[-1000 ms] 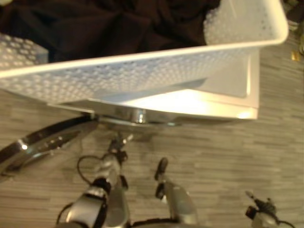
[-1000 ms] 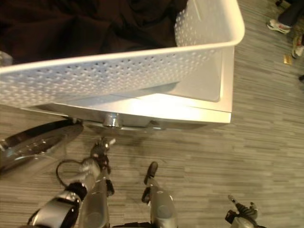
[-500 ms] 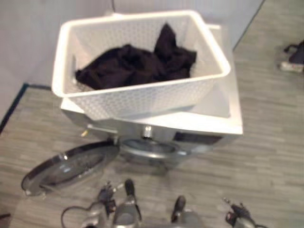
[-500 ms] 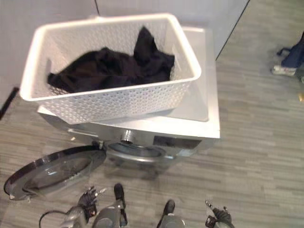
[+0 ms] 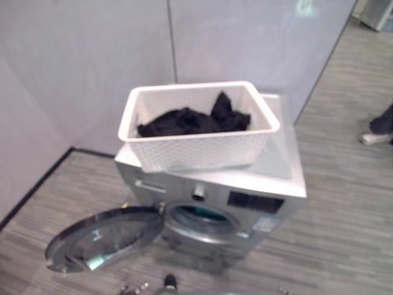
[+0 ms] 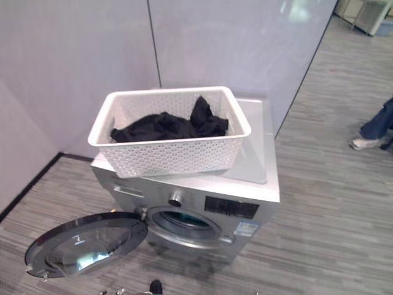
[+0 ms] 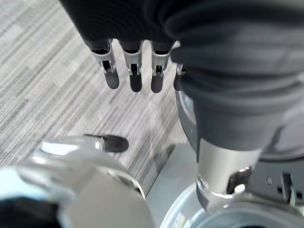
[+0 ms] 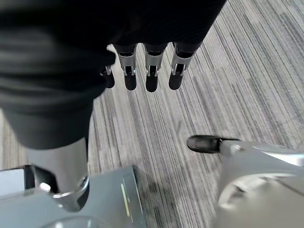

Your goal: Grab the laundry basket,head to the washer,open it,put in the laundry and shut it.

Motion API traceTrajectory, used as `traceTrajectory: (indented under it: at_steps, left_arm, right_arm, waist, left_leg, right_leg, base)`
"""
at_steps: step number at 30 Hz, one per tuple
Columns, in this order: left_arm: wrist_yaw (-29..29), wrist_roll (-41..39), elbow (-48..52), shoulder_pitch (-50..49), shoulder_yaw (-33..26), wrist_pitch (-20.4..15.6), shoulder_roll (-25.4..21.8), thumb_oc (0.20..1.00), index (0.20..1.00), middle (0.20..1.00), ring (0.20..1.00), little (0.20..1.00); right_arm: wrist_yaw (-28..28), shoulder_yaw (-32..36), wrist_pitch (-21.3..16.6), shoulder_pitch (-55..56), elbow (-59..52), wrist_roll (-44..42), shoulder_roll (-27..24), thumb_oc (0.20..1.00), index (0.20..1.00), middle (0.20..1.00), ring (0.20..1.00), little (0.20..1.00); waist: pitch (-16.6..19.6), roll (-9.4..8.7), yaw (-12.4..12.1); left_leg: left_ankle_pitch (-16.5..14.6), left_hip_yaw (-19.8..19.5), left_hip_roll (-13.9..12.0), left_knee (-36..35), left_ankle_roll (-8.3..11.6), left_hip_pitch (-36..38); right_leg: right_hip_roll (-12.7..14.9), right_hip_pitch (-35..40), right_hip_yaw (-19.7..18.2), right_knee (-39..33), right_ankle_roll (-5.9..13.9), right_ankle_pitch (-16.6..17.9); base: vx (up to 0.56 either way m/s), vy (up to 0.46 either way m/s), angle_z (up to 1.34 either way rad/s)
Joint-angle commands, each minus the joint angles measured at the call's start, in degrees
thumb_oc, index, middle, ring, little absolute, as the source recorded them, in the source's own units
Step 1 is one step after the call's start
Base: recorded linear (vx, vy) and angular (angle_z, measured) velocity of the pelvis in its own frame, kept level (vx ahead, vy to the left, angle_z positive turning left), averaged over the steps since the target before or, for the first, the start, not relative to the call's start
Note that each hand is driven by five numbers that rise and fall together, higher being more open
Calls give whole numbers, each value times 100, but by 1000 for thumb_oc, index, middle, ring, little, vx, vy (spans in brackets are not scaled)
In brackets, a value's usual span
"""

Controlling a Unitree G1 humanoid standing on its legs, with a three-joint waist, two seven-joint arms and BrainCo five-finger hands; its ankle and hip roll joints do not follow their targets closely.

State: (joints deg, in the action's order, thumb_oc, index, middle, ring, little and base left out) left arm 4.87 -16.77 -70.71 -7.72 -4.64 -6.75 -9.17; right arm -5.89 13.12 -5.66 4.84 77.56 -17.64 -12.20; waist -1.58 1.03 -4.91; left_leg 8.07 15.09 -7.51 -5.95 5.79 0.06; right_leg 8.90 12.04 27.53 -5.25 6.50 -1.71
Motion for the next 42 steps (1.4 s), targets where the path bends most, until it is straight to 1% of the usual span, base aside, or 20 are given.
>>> traceTrajectory:
  at_steps: [1, 7, 11, 12, 13, 14, 15, 16, 17, 18, 22, 25, 26, 27, 31, 33, 37, 40, 41, 42]
  left_arm:
    - [113, 166, -364, 468, -171, -66, 99, 1000, 1000, 1000, 1000, 1000]
    - [143, 137, -249, 433, -183, -68, 54, 1000, 1000, 1000, 1000, 1000]
    - [132, 174, -116, 431, -127, -62, 50, 1000, 1000, 1000, 1000, 1000]
    - [133, 174, -116, 434, -126, -62, 55, 1000, 1000, 1000, 1000, 1000]
    - [134, 149, -57, 422, -117, -70, 110, 1000, 1000, 1000, 1000, 1000]
    - [133, 150, -55, 418, -114, -69, 102, 1000, 1000, 1000, 1000, 1000]
    - [110, 109, -66, 389, -210, -87, 53, 1000, 1000, 1000, 1000, 1000]
    - [176, -40, -52, 331, -343, -142, 153, 1000, 1000, 1000, 1000, 1000]
    - [178, -33, -64, 289, -380, -163, 243, 1000, 1000, 1000, 1000, 1000]
    - [179, -33, -64, 285, -368, -163, 232, 1000, 1000, 1000, 1000, 1000]
    - [167, 33, -32, 381, -102, -201, 261, 1000, 1000, 1000, 1000, 1000]
    - [158, 61, 144, 397, 86, -202, 330, 1000, 1000, 1000, 1000, 1000]
    - [150, 103, 254, 374, 218, -189, 375, 1000, 1000, 1000, 1000, 1000]
    - [150, 104, 255, 378, 214, -187, 378, 1000, 1000, 1000, 1000, 1000]
    - [123, 173, 357, 409, 373, -137, 436, 1000, 1000, 1000, 1000, 1000]
    - [99, 155, 330, 416, 500, -134, 456, 1000, 1000, 1000, 1000, 1000]
    - [84, 122, 299, 363, 546, -127, 478, 1000, 1000, 1000, 1000, 1000]
    - [69, 70, 217, 248, 480, -117, 537, 1000, 1000, 1000, 1000, 1000]
    - [25, 51, 129, 166, 429, -111, 605, 1000, 1000, 1000, 1000, 1000]
    - [26, 51, 129, 169, 426, -111, 610, 1000, 1000, 1000, 1000, 1000]
  right_arm:
    - [-41, 464, -14, -214, 117, -123, -52, 1000, 1000, 1000, 1000, 1000]
    - [-361, 682, -92, -396, -379, -185, -490, 1000, 1000, 1000, 1000, 1000]
    - [-847, 803, -123, -787, -979, -12, -1669, 1000, 1000, 1000, 1000, 1000]
    - [-846, 805, -123, -791, -977, -12, -1675, 1000, 1000, 1000, 1000, 1000]
    - [-1186, 559, -31, -791, -2241, 621, -1875, 1000, 1000, 1000, 1000, 1000]
    - [-1199, 572, -2, -768, -2286, 637, -1852, 1000, 1000, 1000, 1000, 1000]
    - [-1207, 928, -88, -634, -2940, 825, -2221, 1000, 1000, 1000, 1000, 1000]
    - [-1186, 1440, -55, 124, -5348, 1327, -1474, 1000, 1000, 1000, 1000, 1000]
    - [-1230, 1623, -41, 308, -6310, 1523, -1118, 1000, 1000, 1000, 1000, 1000]
    - [-1227, 1641, -4, 339, -6370, 1540, -1082, 1000, 1000, 1000, 1000, 1000]
    - [-1239, 1304, -170, -234, -8640, 2774, -1000, 1000, 1000, 1000, 1000, 1000]
    - [-1118, 799, -259, -863, -9770, 2995, -1040, 1000, 1000, 1000, 1000, 1000]
    - [-990, 172, -257, -1435, -10181, 3057, -1225, 1000, 1000, 1000, 1000, 1000]
    - [-989, 171, -254, -1440, -10183, 3058, -1226, 1000, 1000, 1000, 1000, 1000]
    - [-734, -955, -188, -2478, -9992, 2770, -1535, 1000, 1000, 1000, 1000, 1000]
    - [-702, -1636, -113, -3314, -9207, 2348, -1823, 1000, 1000, 1000, 1000, 1000]
    - [-645, -2130, -26, -4061, -8570, 2085, -2263, 1000, 1000, 1000, 1000, 1000]
    - [-401, -2680, 81, -4592, -8030, 1738, -3071, 1000, 1000, 1000, 1000, 1000]
    - [-266, -3005, 120, -4782, -7822, 1540, -3624, 1000, 1000, 1000, 1000, 1000]
    - [-267, -3014, 118, -4792, -7816, 1538, -3627, 1000, 1000, 1000, 1000, 1000]
  waist:
    - [-101, 53, -114]
    - [44, 58, -95]
    - [63, 24, -91]
    - [69, 33, -85]
    - [47, 20, -55]
    - [64, 15, -47]
    - [17, -7, -6]
    - [-73, -14, 117]
    - [-110, -9, 128]
    - [-93, -15, 125]
    - [-264, -32, 0]
    - [-318, -72, -106]
    - [-325, -110, -187]
    - [-321, -105, -179]
    - [-328, -170, -358]
    - [-312, -237, -464]
    - [-303, -296, -518]
    - [-244, -382, -508]
    - [-207, -444, -484]
    - [-195, -437, -473]
  left_leg:
    - [-99, 80, -312, 95, 350, 144]
    - [-94, 81, -347, 95, 376, 142]
    - [-159, 110, -360, 95, 373, 218]
    - [-148, 102, -363, 95, 368, 200]
    - [-176, 133, -365, 95, 361, 235]
    - [-164, 121, -366, 95, 356, 211]
    - [-200, 130, -356, 95, 350, 234]
    - [-241, 157, -347, 95, 318, 275]
    - [-253, 148, -333, 95, 295, 283]
    - [-238, 137, -335, 95, 288, 260]
    - [-249, 129, -317, 95, 251, 313]
    - [-262, 112, -300, 95, 233, 337]
    - [-275, 116, -288, 95, 233, 364]
    - [-262, 109, -290, 95, 227, 346]
    - [-223, 56, -279, 95, 236, 296]
    - [-194, 10, -272, 95, 254, 231]
    - [-184, -15, -266, 95, 264, 189]
    - [-185, -39, -267, 95, 288, 115]
    - [-206, -38, -261, 95, 296, 106]
    - [-198, -47, -263, 95, 293, 84]
  right_leg:
    - [-136, 273, -62, 25, -110, -243]
    - [-145, 362, -30, 25, -95, -293]
    - [-130, 455, -10, 25, -89, -331]
    - [-135, 441, -5, 25, -91, -321]
    - [-115, 476, -17, 25, -83, -325]
    - [-119, 459, -7, 25, -85, -315]
    - [-111, 477, -32, 25, -88, -331]
    - [-89, 475, -74, 25, -92, -324]
    - [-79, 491, -82, 25, -98, -319]
    - [-83, 474, -73, 25, -100, -307]
    - [-36, 513, -71, 25, -134, -328]
    - [-10, 536, -80, 25, -139, -317]
    - [5, 558, -99, 25, -131, -303]
    - [1, 545, -94, 25, -134, -291]
    - [0, 548, -70, 25, -117, -257]
    - [-6, 535, -46, 25, -99, -245]
    - [-21, 532, -22, 25, -85, -228]
    - [-37, 519, -9, 25, -67, -201]
    - [-43, 529, -20, 25, -55, -196]
    - [-47, 513, -13, 25, -56, -190]
  base:
    - [0, 0, 0]
    - [3, 2, 1]
    - [0, 0, 0]
    - [-3, 21, 4]
    - [-8, 18, 7]
    - [-1, 17, 6]
    - [0, 0, 0]
    - [0, 0, 0]
    - [0, 0, 0]
    - [-5, 6, -8]
    - [-12, 10, -10]
    - [-12, 20, 4]
    - [-23, 31, 5]
    - [-27, 48, 4]
    - [-16, 27, 8]
    - [-19, 23, 12]
    - [-9, 23, 13]
    - [0, 28, 7]
    - [2, 17, 4]
    - [23, 17, 5]
